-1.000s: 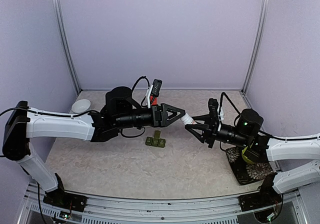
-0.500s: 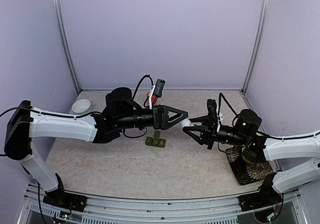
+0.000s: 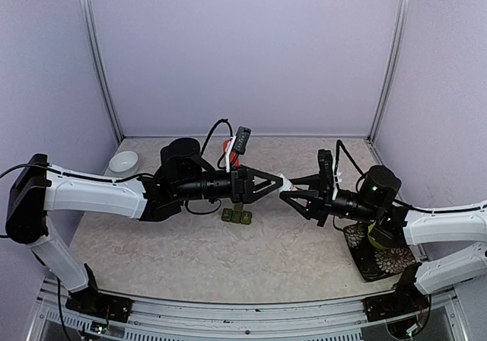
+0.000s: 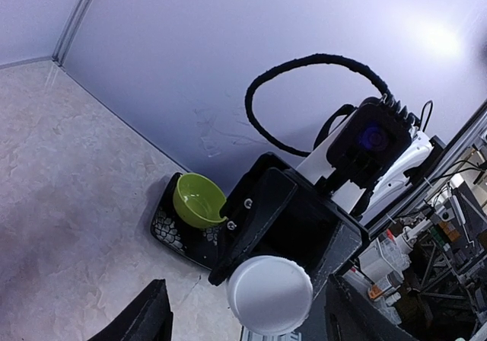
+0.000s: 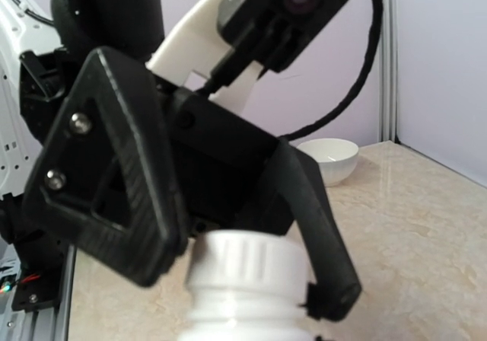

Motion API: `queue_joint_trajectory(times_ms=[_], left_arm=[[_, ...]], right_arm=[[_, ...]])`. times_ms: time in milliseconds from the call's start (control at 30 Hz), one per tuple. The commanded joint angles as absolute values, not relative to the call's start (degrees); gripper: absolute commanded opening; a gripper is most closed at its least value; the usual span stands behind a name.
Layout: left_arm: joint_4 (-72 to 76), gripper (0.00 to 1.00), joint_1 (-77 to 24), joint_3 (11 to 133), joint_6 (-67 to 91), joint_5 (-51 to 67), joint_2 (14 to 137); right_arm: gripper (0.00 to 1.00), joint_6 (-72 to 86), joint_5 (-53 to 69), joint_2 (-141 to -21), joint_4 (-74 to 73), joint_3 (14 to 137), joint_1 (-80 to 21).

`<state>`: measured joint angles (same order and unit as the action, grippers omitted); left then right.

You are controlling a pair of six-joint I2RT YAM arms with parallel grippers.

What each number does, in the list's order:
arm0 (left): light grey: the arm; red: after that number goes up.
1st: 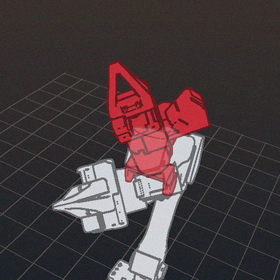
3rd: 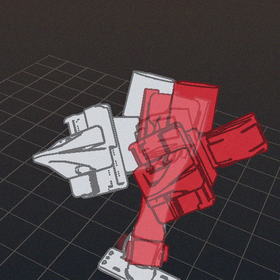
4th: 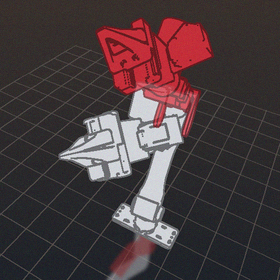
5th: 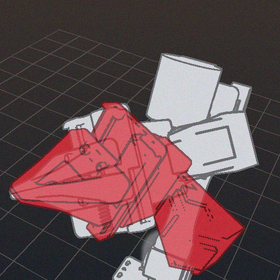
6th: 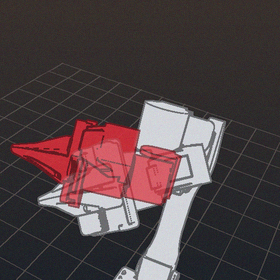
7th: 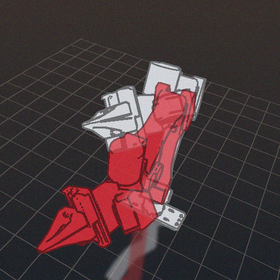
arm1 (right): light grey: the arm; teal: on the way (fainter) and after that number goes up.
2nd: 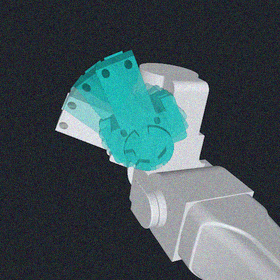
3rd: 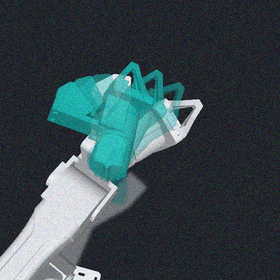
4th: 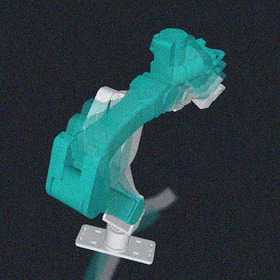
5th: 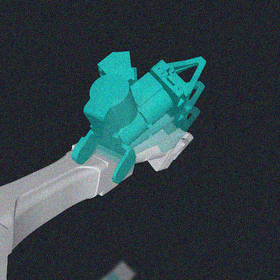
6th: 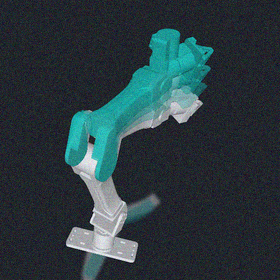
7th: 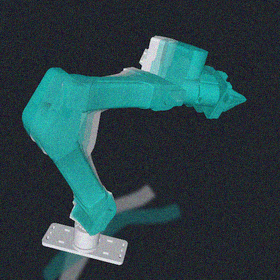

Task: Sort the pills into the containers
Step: Unscrew the lid of the pill bottle from the pill bottle.

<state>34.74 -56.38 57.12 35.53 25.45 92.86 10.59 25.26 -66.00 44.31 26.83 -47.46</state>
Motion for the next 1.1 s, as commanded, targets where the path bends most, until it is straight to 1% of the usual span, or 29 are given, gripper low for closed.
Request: queue_joint_trajectory(times_ms=[0,100,533,767,1067], left_arm=[[37.1,0.67,-56.2,56.4,34.6,26.0,90.7],[37.3,0.67,-56.2,56.7,34.7,26.5,90.8],[36.8,0.53,-56.3,57.1,34.5,27.3,91.4],[36.6,0.49,-56.5,57.3,34.4,27.5,91.9],[36.3,0.36,-56.7,57.2,34.1,26.9,91.9]], right_arm=[[0.00,10.5,25.3,-65.9,44.4,27.7,-47.8],[0.00,10.4,25.4,-66.3,44.2,27.8,-47.8],[0.00,10.5,25.1,-66.8,44.1,28.0,-47.7],[0.00,10.7,25.1,-66.9,44.3,27.9,-47.7],[0.00,10.8,24.9,-66.9,44.4,27.8,-47.7]])
